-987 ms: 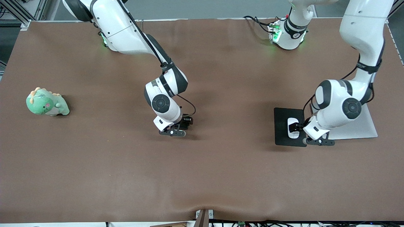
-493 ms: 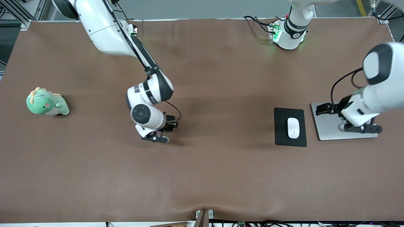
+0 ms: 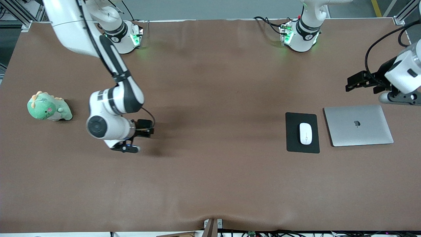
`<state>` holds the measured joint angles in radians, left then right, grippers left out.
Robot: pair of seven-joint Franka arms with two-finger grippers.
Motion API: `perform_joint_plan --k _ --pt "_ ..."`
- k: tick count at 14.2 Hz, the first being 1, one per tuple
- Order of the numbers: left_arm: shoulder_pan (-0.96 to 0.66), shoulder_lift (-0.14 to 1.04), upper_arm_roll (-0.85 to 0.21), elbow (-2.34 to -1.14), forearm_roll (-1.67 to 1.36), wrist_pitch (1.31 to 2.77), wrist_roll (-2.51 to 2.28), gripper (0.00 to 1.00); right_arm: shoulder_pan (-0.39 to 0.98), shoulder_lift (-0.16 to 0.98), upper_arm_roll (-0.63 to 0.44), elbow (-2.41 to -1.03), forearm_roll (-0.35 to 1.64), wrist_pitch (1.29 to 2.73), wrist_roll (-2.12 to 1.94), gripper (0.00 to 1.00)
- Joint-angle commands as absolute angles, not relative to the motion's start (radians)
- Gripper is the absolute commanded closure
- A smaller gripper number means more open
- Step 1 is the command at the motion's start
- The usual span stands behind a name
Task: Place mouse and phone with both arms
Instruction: 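Raise the left gripper away while the right gripper carries the phone toward the toy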
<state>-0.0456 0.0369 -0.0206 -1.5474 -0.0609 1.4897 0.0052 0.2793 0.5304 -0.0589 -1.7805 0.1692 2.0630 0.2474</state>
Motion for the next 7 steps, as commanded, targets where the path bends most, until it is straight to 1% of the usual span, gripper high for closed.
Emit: perform_joint_plan --k 1,5,7 --pt "-0.066 0.014 0.017 -1.542 -0.058 1.47 0.008 0.0 0.232 0.439 -0.044 -1.887 0.095 2.069 0.232 1.0" --pt "-0.06 0.014 0.012 -1.549 -0.057 1.47 0.008 0.0 0.16 0.378 -0.048 -1.994 0.055 2.108 0.172 1.0" --pt "-0.055 0.014 0.014 -1.549 -0.049 1.47 0.014 0.0 0.118 0.351 -0.049 -2.038 0.003 2.123 0.164 1.0"
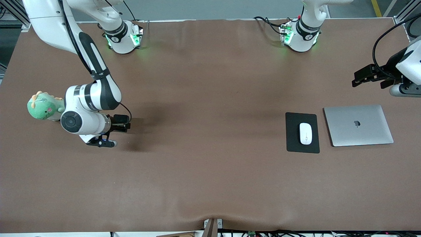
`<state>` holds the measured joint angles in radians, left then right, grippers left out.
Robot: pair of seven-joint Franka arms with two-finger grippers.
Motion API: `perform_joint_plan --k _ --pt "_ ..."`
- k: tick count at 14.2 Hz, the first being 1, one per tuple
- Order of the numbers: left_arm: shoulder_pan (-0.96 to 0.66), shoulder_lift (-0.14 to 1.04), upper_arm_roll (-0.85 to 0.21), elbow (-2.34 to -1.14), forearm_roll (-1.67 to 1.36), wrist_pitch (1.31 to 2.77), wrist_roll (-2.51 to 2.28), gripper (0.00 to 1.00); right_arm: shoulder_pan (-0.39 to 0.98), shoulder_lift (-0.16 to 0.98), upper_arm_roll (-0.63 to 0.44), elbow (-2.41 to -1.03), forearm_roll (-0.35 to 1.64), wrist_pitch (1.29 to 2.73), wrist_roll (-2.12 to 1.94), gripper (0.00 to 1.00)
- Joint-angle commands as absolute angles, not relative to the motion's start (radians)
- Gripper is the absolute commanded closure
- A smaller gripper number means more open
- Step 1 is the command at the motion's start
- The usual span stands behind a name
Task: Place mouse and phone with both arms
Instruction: 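Raise the left gripper away while the right gripper carries the phone toward the toy, then lower the phone beside the green plush toy and open the right gripper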
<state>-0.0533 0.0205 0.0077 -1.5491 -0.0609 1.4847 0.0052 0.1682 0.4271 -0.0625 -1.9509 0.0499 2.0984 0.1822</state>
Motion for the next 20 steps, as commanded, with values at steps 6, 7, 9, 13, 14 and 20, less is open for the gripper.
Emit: perform_joint_plan --k 6,7,9,13,14,20 --pt "-0.055 0.015 0.015 -1.543 -0.049 1.512 0.012 0.0 0.016 0.321 -0.051 -2.176 -0.023 2.259 0.031 1.0" --pt "-0.055 0.015 0.015 -1.543 -0.049 1.523 0.012 0.0 -0.007 0.322 -0.051 -2.193 -0.031 2.287 -0.004 1.0" --pt "-0.055 0.015 0.015 -1.545 -0.048 1.525 0.012 0.0 -0.044 0.328 -0.051 -2.21 -0.034 2.313 -0.057 1.0" --pt "-0.055 0.017 0.015 -1.546 -0.049 1.522 0.009 0.0 -0.072 0.33 -0.052 -2.266 -0.034 2.374 -0.103 1.0" --pt "-0.055 0.018 0.015 -1.546 -0.048 1.519 0.012 0.0 -0.074 0.333 -0.052 -2.284 -0.034 2.406 -0.104 1.0" --pt "-0.055 0.018 0.017 -1.546 0.002 1.519 0.095 0.0 -0.09 0.341 -0.06 -2.31 -0.034 2.45 -0.104 1.0"
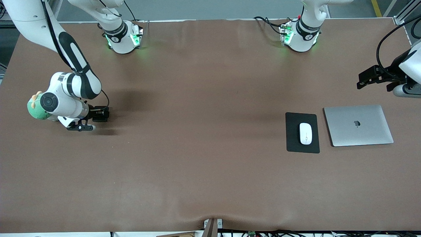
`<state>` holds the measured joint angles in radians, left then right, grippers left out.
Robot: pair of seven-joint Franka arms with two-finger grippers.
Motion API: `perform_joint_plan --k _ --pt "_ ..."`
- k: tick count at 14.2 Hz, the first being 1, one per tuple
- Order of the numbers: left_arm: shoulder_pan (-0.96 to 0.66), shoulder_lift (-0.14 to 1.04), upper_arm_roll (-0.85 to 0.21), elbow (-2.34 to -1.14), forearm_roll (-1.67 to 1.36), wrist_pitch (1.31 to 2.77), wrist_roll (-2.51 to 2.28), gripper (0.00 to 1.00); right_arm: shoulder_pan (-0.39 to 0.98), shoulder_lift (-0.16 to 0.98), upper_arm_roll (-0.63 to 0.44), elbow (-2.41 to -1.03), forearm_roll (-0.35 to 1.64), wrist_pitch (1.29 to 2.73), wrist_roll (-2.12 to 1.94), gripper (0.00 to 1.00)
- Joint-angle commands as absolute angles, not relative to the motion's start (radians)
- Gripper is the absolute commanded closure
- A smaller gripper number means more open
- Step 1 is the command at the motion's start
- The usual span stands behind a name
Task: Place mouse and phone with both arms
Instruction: 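Lower the phone beside the green plush toy and open the right gripper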
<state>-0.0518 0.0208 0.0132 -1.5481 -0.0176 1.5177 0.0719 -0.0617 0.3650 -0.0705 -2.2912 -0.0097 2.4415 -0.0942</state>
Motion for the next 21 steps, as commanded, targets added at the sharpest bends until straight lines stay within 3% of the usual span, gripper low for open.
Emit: perform_joint_plan --k 1,2,3,4,5,10,14,21 --pt "-0.055 0.018 0.017 -1.546 0.003 1.519 0.094 0.0 -0.091 0.342 -0.06 -2.31 -0.034 2.451 -0.104 1.0" --pt "-0.055 0.018 0.017 -1.545 0.003 1.519 0.094 0.0 -0.091 0.344 -0.06 -2.31 -0.034 2.45 -0.104 0.99" --pt "-0.055 0.018 0.017 -1.545 0.003 1.517 0.092 0.0 -0.091 0.348 -0.06 -2.309 -0.034 2.45 -0.104 0.71" --pt "-0.055 0.018 0.015 -1.545 0.003 1.517 0.092 0.0 -0.091 0.351 -0.06 -2.307 -0.034 2.45 -0.104 0.31" --pt "-0.055 0.018 0.015 -1.545 0.002 1.517 0.084 0.0 -0.092 0.354 -0.06 -2.304 -0.034 2.445 -0.1 0.0" --pt "-0.055 0.021 0.017 -1.542 0.002 1.519 0.083 0.0 -0.081 0.351 -0.06 -2.264 -0.034 2.427 -0.106 0.0" --pt "-0.055 0.021 0.017 -1.542 0.002 1.522 0.083 0.0 -0.074 0.356 -0.055 -2.088 -0.035 2.237 -0.112 0.0" --pt "-0.055 0.02 0.017 -1.54 0.003 1.525 0.083 0.0 -0.069 0.35 -0.048 -1.976 -0.037 2.158 -0.147 0.0"
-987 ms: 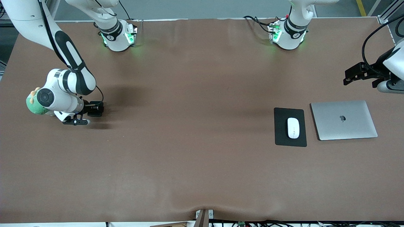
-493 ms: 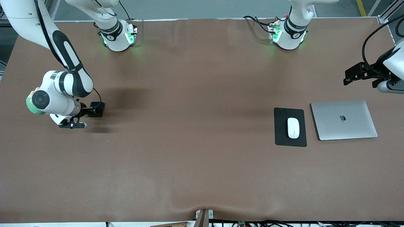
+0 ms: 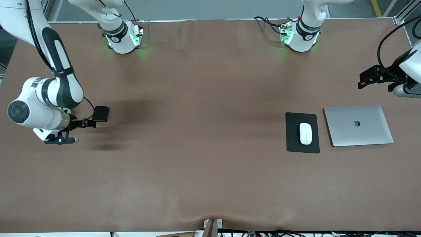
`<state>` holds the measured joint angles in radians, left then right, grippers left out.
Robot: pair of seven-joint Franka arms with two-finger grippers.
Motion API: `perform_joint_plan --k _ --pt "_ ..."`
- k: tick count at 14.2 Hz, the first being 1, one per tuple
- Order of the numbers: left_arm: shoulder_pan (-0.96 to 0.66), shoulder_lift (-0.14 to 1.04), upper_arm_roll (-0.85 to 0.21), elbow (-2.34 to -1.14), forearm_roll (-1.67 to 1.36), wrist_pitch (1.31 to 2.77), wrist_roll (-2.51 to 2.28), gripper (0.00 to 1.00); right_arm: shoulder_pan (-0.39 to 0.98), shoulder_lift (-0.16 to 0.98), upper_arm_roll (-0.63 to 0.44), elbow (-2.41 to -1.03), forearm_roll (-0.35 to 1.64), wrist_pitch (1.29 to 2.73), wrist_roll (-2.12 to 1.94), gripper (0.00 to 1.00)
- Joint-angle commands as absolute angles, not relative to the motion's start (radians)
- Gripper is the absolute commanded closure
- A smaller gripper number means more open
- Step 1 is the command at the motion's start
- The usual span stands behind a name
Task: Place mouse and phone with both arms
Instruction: 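Lower the phone beside the green plush toy and open the right gripper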
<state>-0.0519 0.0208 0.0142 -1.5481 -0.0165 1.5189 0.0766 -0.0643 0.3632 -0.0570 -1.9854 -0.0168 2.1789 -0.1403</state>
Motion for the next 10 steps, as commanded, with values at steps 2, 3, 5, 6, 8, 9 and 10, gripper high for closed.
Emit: perform_joint_plan --k 2,3,5,6,8,9,10 --pt "-0.055 0.018 0.015 -1.54 0.003 1.525 0.084 0.0 -0.071 0.347 -0.045 -1.95 -0.032 2.139 -0.17 0.0" --pt "-0.055 0.018 0.015 -1.54 0.003 1.525 0.086 0.0 -0.069 0.347 -0.044 -1.916 -0.029 2.1 -0.193 0.0" --pt "-0.055 0.018 0.017 -1.54 0.003 1.525 0.086 0.0 -0.066 0.348 -0.031 -1.835 -0.029 1.909 -0.196 0.0" --pt "-0.055 0.018 0.017 -1.54 0.003 1.525 0.086 0.0 -0.064 0.353 -0.022 -1.795 -0.029 1.854 -0.192 0.0" --pt "-0.055 0.018 0.017 -1.54 0.003 1.525 0.086 0.0 -0.072 0.353 -0.017 -1.696 -0.018 1.794 -0.195 0.0" --pt "-0.055 0.018 0.017 -1.54 0.003 1.525 0.084 0.0 -0.074 0.368 -0.017 -1.604 -0.02 1.685 -0.195 0.0" --pt "-0.057 0.018 0.015 -1.54 0.003 1.525 0.084 0.0 -0.072 0.395 -0.017 -1.523 -0.018 1.604 -0.193 0.0"
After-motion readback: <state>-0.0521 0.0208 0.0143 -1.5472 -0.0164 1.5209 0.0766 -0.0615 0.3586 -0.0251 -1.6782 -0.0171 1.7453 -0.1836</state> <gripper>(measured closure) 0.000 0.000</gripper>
